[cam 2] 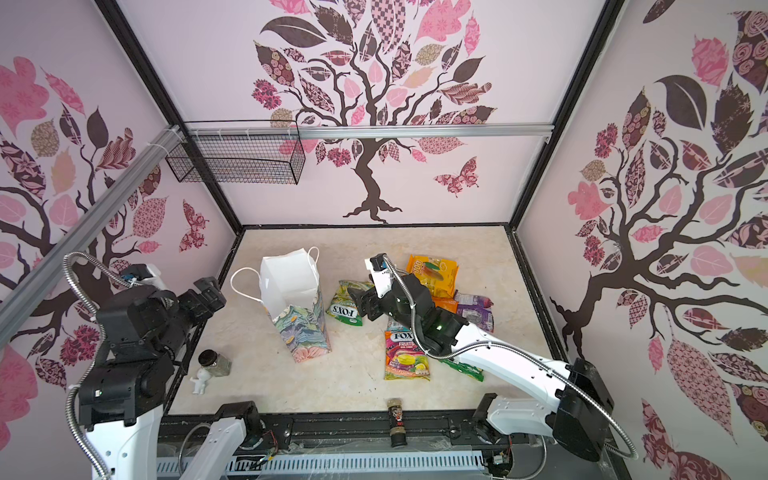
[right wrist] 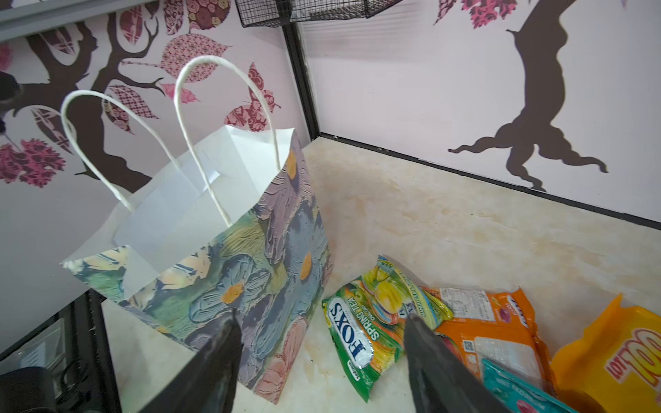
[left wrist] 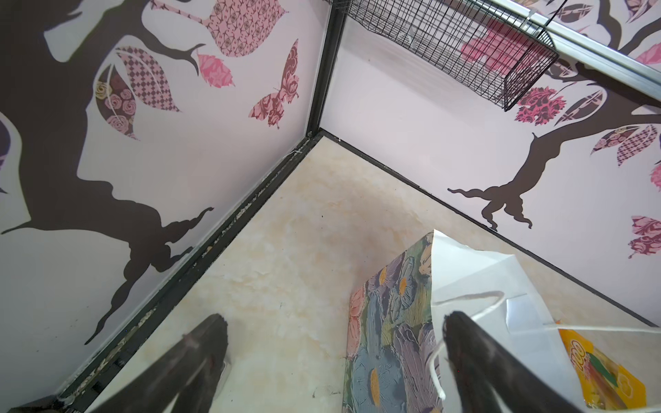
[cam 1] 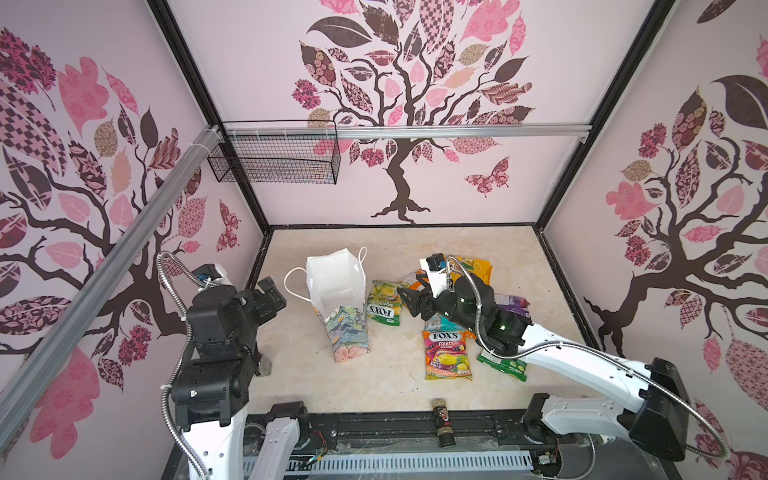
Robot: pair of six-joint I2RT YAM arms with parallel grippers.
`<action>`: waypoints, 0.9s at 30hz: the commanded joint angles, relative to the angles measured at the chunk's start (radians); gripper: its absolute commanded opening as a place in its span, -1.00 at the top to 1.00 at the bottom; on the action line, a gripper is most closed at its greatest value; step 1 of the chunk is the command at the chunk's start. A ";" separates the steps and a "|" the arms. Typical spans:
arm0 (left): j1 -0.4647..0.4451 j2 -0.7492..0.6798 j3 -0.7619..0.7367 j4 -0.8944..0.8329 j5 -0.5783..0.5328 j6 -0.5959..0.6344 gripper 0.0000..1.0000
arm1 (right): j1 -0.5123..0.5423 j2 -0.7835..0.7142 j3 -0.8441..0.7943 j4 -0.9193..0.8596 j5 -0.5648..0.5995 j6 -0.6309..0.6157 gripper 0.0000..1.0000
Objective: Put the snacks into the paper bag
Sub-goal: 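Grasp the bag handle with the left gripper while the right reaches over snacks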
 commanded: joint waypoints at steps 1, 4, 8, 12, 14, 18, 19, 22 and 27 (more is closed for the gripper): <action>0.003 -0.002 0.038 -0.050 0.075 0.026 -0.96 | 0.055 0.039 0.083 0.012 0.001 -0.051 -0.44; 0.003 0.020 0.034 -0.017 0.257 0.046 -0.97 | 0.074 0.068 0.102 0.042 -0.015 -0.046 -0.42; 0.004 0.033 -0.018 0.044 0.424 0.060 -0.96 | 0.088 0.104 0.129 0.079 -0.041 -0.032 -0.39; 0.002 0.064 -0.015 -0.023 0.402 0.091 -0.96 | 0.101 0.143 0.151 0.123 -0.039 -0.020 -0.36; 0.003 0.072 -0.008 -0.058 0.373 0.106 -0.97 | 0.107 0.171 0.166 0.144 -0.043 -0.012 -0.34; 0.003 0.042 -0.047 -0.034 0.387 0.102 -0.97 | 0.111 0.211 0.190 0.155 -0.060 -0.007 -0.33; 0.002 0.043 -0.052 -0.031 0.408 0.100 -0.97 | 0.111 0.214 0.190 0.160 -0.061 -0.009 -0.33; 0.003 0.065 -0.062 -0.026 0.476 0.107 -0.96 | 0.112 0.215 0.191 0.157 -0.045 -0.010 -0.33; 0.004 0.106 -0.105 0.005 0.534 0.113 -0.59 | 0.112 0.232 0.198 0.178 -0.007 -0.002 -0.33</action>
